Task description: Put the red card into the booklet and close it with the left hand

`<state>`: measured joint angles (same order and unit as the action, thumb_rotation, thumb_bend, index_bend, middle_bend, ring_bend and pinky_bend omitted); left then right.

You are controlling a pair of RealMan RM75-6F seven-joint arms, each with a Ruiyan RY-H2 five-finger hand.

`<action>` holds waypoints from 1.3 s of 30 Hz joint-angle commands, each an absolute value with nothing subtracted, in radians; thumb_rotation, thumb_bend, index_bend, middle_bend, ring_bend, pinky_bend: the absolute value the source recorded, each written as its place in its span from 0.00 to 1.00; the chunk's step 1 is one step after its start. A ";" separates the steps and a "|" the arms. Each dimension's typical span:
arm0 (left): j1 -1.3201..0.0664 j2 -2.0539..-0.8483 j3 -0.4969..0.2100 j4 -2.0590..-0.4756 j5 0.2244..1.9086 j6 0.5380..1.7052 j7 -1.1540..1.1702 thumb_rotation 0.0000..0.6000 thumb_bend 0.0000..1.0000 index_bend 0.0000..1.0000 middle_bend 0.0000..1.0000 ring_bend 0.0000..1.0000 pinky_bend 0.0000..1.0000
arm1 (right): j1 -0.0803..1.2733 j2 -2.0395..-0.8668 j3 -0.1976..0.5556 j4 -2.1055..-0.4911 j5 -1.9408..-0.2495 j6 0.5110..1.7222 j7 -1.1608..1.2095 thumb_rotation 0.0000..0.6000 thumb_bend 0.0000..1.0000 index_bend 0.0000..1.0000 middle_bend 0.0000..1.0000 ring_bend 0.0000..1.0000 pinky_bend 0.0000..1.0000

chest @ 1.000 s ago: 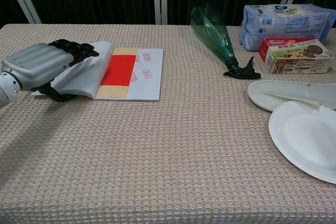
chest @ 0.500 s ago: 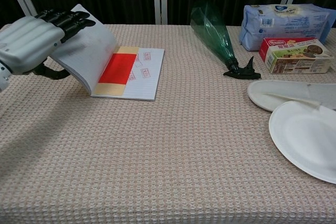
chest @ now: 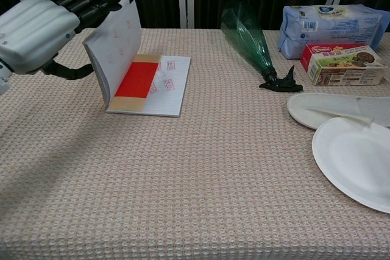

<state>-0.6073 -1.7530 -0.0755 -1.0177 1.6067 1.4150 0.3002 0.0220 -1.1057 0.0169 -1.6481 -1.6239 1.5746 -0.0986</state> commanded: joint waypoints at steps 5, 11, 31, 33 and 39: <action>-0.638 -1.746 -0.079 -1.085 1.622 1.373 0.327 1.00 0.26 0.05 0.00 0.00 0.04 | 0.013 -1.106 0.016 -1.642 -1.627 1.589 -0.088 1.00 0.21 0.21 0.17 0.15 0.20; -0.657 -1.737 -0.074 -1.144 1.621 1.319 0.357 1.00 0.25 0.05 0.00 0.00 0.04 | 0.006 -1.109 0.014 -1.631 -1.626 1.595 -0.075 1.00 0.21 0.21 0.17 0.15 0.20; -0.383 -1.233 -0.051 -1.604 1.399 1.374 0.201 1.00 0.24 0.08 0.00 0.00 0.05 | 0.051 -1.069 0.038 -1.560 -1.577 1.513 0.075 1.00 0.22 0.22 0.14 0.12 0.17; -0.341 -1.206 -0.023 -1.600 1.418 1.413 0.206 1.00 0.24 0.07 0.00 0.00 0.04 | 0.058 -1.069 0.035 -1.550 -1.580 1.499 0.081 1.00 0.22 0.22 0.13 0.12 0.16; -0.226 -1.134 0.051 -1.628 1.487 1.521 0.152 1.00 0.25 0.08 0.00 0.00 0.04 | 0.070 -1.091 0.032 -1.510 -1.610 1.507 0.099 1.00 0.22 0.22 0.13 0.12 0.15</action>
<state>-0.2587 -1.1599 0.0234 -1.6162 1.4593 1.4901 0.1705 0.0672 -1.0842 0.0320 -1.5187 -1.6025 1.5012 0.0916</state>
